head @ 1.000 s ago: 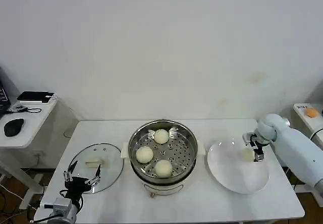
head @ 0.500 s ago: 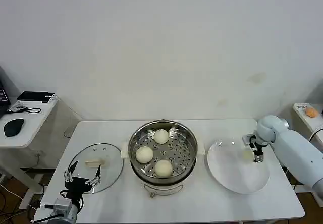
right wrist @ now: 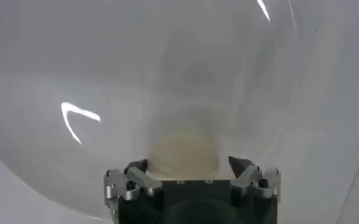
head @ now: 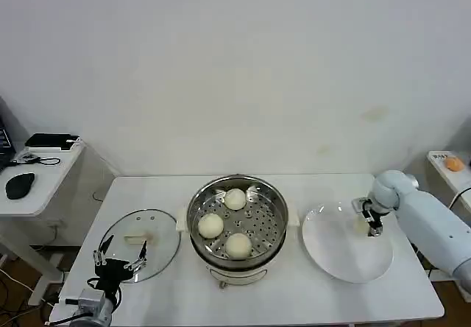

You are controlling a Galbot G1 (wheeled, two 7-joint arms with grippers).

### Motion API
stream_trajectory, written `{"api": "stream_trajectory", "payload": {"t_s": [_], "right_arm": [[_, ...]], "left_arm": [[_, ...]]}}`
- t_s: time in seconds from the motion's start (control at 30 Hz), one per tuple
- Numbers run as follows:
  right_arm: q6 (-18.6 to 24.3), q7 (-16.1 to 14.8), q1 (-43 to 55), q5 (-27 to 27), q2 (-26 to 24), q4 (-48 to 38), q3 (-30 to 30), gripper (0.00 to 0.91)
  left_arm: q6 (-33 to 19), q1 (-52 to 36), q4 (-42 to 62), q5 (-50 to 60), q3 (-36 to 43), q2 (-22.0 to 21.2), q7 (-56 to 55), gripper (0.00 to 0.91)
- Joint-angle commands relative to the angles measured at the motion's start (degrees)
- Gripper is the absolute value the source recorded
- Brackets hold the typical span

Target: Take steamed baozi put them in steamer then cover it.

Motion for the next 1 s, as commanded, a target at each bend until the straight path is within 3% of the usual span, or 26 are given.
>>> {"api": "stream_trajectory", "payload": {"t_s": [0.03, 0.33, 0.57, 0.67, 0.8, 1.0], "right_arm": [[0.35, 0.23, 0.13, -0.14, -0.11, -0.09, 0.02, 0.715], [-0.75, 0.25, 1.40, 3.08, -2.17, 4.27, 0.50, 0.715], [-5.77, 0.42, 7.66, 14.81, -6.83, 16.14, -3.15, 0.715], [-8.59, 0.09, 13.05, 21.55, -8.03, 21.88, -8.67, 0.715], [-11.65, 0.97, 21.62, 25.89, -7.08, 27.17, -16.32, 0.715], [-16.32, 0.71, 33.08, 33.14, 0.37, 29.23, -24.75, 0.715]], "left_arm": [[0.01, -0.08, -0.02, 0.02, 0.05, -0.01, 0.01, 0.907], [0.00, -0.31, -0.12, 0.11, 0.02, 0.12, -0.02, 0.907], [-0.09, -0.82, 0.32, 0.48, 0.03, 0.14, -0.24, 0.907], [-0.34, -1.10, 0.56, 1.87, -0.19, 0.32, -0.43, 0.907], [-0.72, -1.01, 0.44, 2.32, 0.02, 0.27, -0.84, 0.907], [-1.28, -1.02, -1.69, 3.20, 0.04, -0.86, -0.61, 0.907]]}}
